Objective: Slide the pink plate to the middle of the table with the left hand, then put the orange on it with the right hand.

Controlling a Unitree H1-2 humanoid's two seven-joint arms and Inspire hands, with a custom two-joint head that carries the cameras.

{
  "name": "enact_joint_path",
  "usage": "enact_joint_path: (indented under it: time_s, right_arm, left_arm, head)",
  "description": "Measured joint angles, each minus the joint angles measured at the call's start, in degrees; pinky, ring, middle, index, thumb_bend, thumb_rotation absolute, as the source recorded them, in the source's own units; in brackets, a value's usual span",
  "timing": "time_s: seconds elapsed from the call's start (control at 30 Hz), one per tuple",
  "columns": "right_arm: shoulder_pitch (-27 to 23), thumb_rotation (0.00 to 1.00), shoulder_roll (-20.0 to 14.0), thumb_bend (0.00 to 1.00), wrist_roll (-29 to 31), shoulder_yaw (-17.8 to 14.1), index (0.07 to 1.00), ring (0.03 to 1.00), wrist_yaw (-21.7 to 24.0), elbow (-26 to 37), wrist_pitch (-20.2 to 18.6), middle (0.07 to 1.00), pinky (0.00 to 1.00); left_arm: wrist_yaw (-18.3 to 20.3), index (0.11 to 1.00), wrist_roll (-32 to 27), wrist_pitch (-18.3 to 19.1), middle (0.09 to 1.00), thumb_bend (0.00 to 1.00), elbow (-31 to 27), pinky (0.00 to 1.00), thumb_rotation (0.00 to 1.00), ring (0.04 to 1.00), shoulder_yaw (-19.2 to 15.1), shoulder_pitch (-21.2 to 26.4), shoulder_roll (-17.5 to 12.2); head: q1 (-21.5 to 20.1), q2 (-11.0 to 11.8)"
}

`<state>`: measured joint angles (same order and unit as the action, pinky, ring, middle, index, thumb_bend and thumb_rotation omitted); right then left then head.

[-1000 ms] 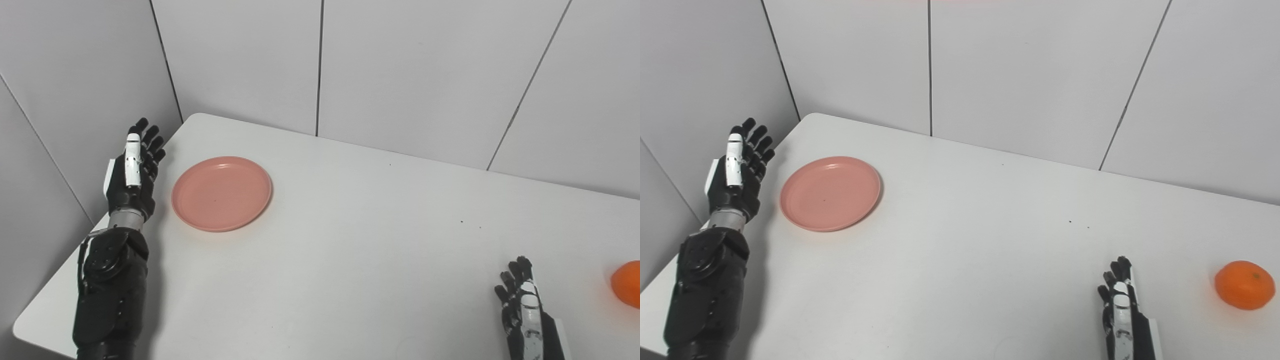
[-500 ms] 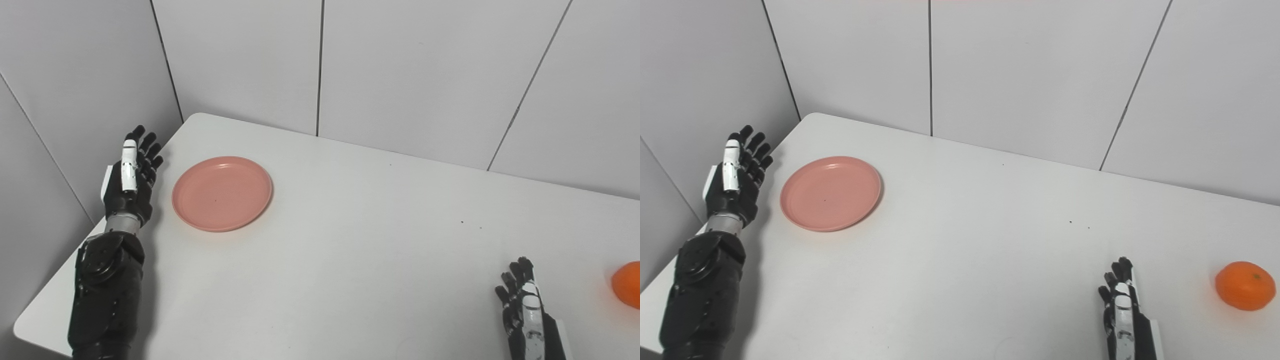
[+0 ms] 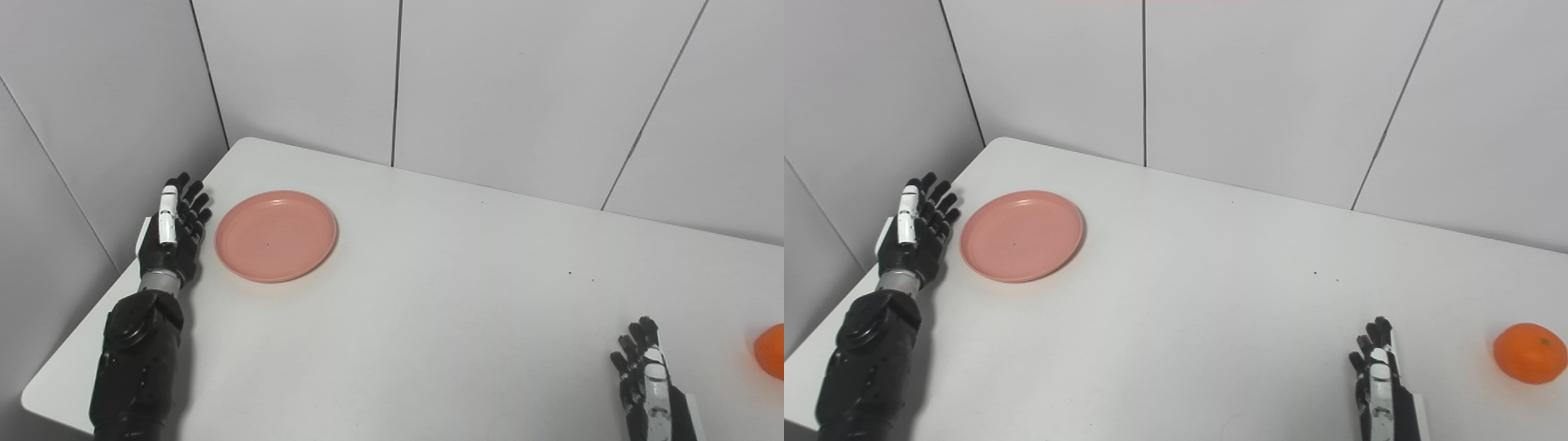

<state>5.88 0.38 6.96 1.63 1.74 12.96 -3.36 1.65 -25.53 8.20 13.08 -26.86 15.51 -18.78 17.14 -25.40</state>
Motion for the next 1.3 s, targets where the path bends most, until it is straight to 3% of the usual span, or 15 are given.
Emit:
enact_joint_path:
  time_s: [0.4, 1.3]
  right_arm:
    - [0.0, 1.00, 0.0, 0.12, 0.6, -0.2, 1.000, 1.000, 0.0, 0.0, 0.0, 1.000, 1.00]
    - [0.0, 1.00, 0.0, 0.13, -0.1, -0.2, 1.000, 1.000, 0.0, 0.1, 0.0, 1.000, 1.00]
  left_arm:
    - [1.8, 0.969, -1.6, 0.6, 0.976, 0.25, 1.4, 0.99, 1.00, 0.971, 1.0, 0.2, -0.6]
    - [4.0, 0.919, -0.2, -0.9, 0.930, 0.34, 7.1, 0.93, 1.00, 0.931, 5.0, 3.8, -1.3]
  head:
    - [0.1, 0.0]
    - [-0.3, -0.4]
